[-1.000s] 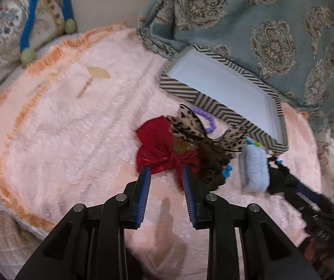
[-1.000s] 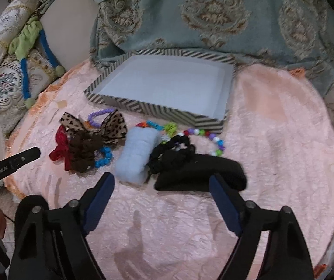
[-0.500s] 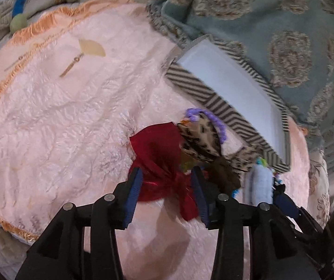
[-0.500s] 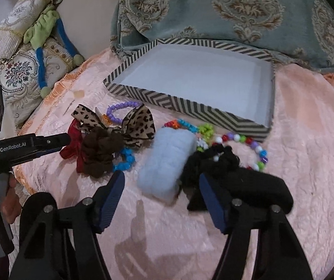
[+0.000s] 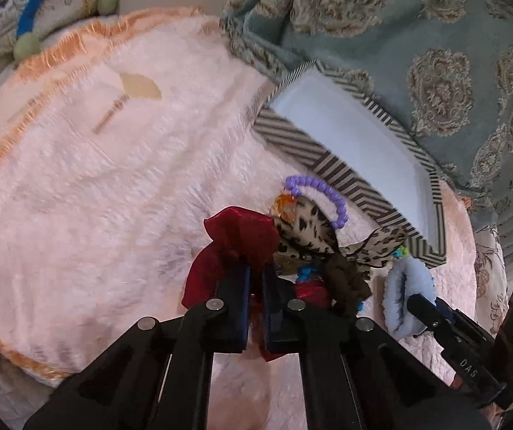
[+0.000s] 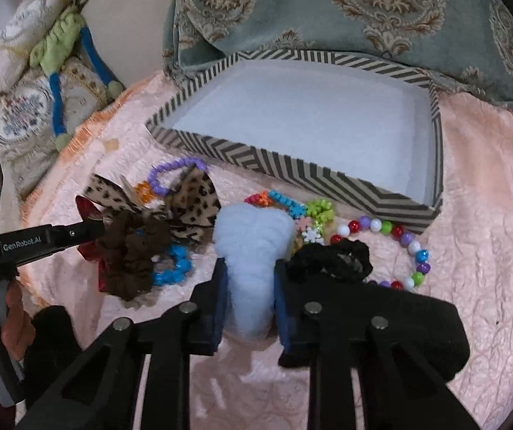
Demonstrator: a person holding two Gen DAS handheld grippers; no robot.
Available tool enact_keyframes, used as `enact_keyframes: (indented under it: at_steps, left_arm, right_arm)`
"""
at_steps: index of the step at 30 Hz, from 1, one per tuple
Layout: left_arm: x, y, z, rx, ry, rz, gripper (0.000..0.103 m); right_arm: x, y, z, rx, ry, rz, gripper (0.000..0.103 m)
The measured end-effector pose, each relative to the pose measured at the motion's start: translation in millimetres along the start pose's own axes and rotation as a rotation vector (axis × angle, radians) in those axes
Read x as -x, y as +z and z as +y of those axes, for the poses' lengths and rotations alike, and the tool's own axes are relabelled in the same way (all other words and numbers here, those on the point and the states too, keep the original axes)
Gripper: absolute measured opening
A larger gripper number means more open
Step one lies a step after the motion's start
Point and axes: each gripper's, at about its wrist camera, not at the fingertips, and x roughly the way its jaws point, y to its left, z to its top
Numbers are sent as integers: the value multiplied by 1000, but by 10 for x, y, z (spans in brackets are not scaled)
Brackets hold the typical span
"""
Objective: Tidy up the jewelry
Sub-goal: 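Carry the red bow with the left gripper into the tray while the right drops the blue scrunchie there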
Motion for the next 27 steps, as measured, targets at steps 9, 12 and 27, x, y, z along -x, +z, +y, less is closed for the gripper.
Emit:
enact_keyframes:
  at_steps: [9, 12, 27]
  left_arm:
    - [551, 197, -116, -24, -39, -95, 0]
    - [577, 322, -289, -44, -70, -110, 0]
    - [-415, 1153, -1150, -110, -111, -40, 0]
  right_arm:
    - [493, 66, 113, -26, 129, -98, 22]
    - [599, 177, 77, -36, 133, -135, 22]
    - [340, 916, -623, -65, -32, -209, 23]
